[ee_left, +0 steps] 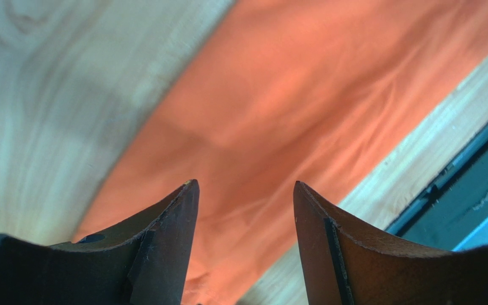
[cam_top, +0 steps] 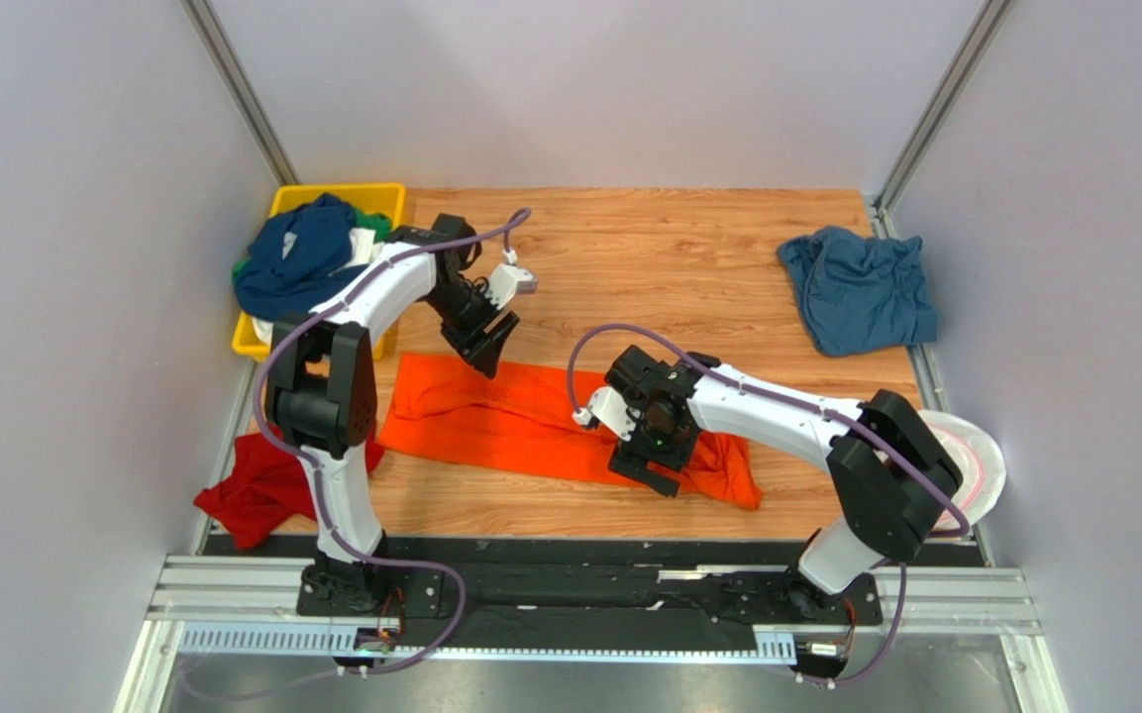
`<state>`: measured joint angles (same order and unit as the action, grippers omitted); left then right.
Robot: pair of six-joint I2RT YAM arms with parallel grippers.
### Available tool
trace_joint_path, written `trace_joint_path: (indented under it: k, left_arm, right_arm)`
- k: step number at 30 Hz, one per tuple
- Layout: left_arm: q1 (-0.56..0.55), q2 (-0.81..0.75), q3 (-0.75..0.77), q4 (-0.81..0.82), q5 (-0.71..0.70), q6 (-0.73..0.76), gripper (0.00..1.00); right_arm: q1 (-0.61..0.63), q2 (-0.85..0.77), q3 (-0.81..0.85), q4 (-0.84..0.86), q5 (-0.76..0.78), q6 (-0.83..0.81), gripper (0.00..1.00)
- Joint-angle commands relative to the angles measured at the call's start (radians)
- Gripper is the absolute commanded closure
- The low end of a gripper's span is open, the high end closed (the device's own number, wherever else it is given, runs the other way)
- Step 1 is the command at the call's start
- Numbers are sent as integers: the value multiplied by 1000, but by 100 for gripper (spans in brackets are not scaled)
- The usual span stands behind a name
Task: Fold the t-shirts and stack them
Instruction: Fold the other side of the tshirt into a rectangle
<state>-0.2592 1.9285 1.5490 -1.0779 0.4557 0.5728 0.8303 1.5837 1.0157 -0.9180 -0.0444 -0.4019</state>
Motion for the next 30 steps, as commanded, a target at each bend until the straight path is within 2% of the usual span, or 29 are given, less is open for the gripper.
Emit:
trace_joint_path:
  k: [1,8,30]
  left_arm:
    - [-9,47,65,38,-31,-42,35]
    - [-52,69,11,82,-72,-70,35]
    - [-121,-102,-331,174,-115,-82,38]
  right_arm:
    - [4,-22,9,22,-3,2,19]
    - [4,-24,-8,30,-6,0,19]
    - [4,-16,-31,48,-3,6,20]
